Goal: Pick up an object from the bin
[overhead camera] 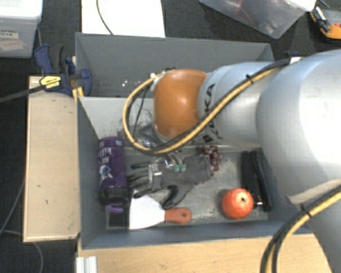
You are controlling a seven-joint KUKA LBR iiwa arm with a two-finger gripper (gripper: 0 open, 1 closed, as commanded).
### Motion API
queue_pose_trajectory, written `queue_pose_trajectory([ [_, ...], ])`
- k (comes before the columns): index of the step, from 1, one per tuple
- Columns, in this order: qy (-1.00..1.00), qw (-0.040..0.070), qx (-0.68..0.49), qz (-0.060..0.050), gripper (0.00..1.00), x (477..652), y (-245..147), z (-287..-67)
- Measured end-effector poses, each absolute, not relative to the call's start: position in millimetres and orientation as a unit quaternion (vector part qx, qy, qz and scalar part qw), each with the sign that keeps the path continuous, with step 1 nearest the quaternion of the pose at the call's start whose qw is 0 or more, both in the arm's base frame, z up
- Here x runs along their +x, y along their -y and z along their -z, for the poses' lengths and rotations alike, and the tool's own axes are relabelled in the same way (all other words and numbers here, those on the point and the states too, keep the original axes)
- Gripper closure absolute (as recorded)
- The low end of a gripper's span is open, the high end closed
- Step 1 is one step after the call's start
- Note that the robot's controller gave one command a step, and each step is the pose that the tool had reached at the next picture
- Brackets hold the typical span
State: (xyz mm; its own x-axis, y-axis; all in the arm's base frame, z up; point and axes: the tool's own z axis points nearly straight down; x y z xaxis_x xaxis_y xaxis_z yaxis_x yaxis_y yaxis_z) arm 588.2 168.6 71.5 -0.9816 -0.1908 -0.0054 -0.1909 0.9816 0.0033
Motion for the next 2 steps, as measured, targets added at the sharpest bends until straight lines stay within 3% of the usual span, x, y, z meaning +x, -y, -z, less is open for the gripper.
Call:
queue_pose_trajectory([
  [1,-1.000,0.004,0.022,-0.003,0.00,579.2,-155,-72],
  [2,-1.000,0.005,-0.030,-0.004,1.00,588.8,-131,-72],
])
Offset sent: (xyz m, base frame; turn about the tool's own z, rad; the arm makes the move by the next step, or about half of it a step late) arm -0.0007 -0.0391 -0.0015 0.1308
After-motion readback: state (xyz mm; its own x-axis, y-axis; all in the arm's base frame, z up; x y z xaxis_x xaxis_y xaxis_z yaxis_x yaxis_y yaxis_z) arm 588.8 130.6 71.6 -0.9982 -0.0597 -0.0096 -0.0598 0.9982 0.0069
